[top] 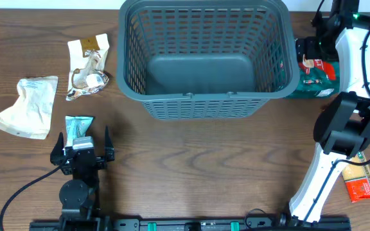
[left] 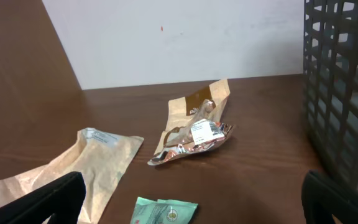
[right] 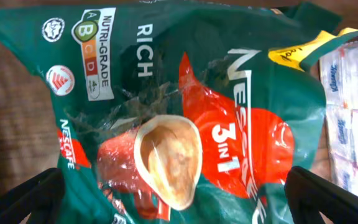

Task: Pack container
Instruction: 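Close the right gripper on the green bag and lift it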

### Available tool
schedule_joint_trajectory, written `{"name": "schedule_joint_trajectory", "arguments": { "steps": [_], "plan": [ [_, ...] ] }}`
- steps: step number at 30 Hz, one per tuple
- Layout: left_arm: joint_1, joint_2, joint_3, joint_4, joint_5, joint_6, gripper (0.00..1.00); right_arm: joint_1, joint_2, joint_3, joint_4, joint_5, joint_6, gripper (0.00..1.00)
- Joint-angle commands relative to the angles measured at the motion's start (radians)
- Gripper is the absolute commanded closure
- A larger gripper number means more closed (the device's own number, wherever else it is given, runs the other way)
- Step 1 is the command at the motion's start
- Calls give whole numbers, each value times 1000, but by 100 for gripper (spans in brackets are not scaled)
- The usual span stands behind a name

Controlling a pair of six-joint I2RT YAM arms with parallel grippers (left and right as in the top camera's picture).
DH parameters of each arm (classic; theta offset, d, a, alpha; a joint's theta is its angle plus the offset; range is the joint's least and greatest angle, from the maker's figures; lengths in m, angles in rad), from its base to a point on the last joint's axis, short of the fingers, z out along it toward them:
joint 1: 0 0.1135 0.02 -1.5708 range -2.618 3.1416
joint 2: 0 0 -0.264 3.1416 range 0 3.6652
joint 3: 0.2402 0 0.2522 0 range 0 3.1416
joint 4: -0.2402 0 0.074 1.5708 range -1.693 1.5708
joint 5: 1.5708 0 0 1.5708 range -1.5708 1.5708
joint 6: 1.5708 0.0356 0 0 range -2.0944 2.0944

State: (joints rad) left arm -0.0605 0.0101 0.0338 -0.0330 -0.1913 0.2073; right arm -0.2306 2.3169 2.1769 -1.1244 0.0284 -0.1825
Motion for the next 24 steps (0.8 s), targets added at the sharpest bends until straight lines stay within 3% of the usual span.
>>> {"name": "schedule_joint_trajectory", "arguments": {
  "steps": [1, 15, 24],
  "plan": [
    [5, -6, -30, -18, -18, 5, 1, -8, 26, -53, 13, -21, 6, 1],
    [5, -6, -30, -18, -18, 5, 1, -10, 26, -343, 209, -56, 10, 1],
    [5, -6, -30, -18, -18, 5, 1, -10, 26, -397, 217, -60, 10, 1]
  ]
}}
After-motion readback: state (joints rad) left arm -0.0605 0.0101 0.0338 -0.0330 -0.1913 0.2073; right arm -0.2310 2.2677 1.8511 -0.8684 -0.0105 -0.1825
